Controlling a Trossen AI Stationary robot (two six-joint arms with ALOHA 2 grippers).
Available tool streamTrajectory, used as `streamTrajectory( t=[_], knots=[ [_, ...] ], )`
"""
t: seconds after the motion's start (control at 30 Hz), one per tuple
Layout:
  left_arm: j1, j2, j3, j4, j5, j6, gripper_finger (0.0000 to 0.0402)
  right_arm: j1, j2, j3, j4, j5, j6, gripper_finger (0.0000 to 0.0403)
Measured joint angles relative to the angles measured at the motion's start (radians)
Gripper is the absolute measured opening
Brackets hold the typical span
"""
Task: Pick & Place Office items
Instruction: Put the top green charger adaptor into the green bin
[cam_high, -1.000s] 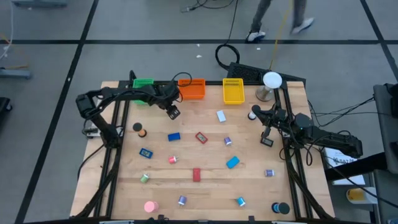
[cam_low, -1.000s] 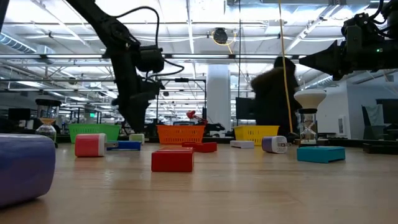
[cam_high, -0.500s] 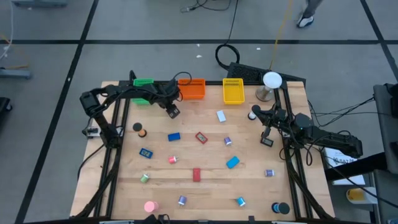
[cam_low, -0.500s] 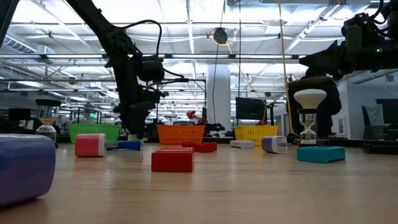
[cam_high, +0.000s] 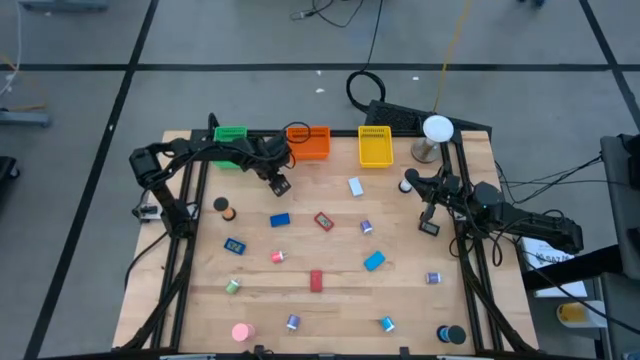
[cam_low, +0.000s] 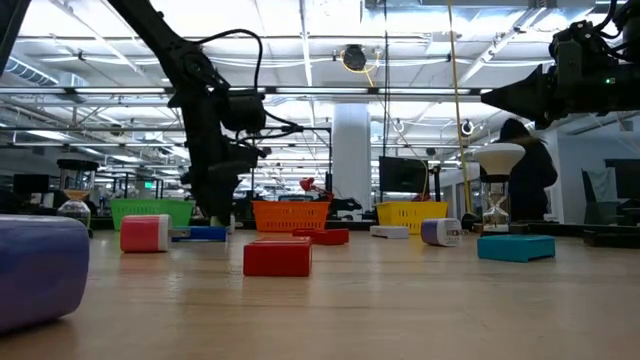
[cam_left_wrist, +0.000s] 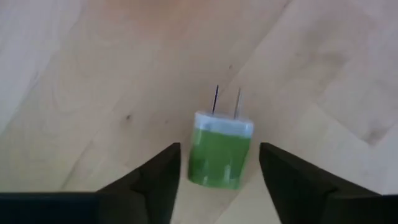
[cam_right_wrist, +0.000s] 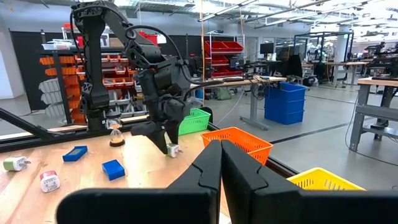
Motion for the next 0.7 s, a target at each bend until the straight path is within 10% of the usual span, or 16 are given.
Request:
streamTrajectory(
  t=[0.7],
  knots=[
    [-0.05,0.003,0.002,0.023,-0.038,0.038,0.0139,0.0,0.0,0.0,0.0,0.0,0.0,0.0004]
  ],
)
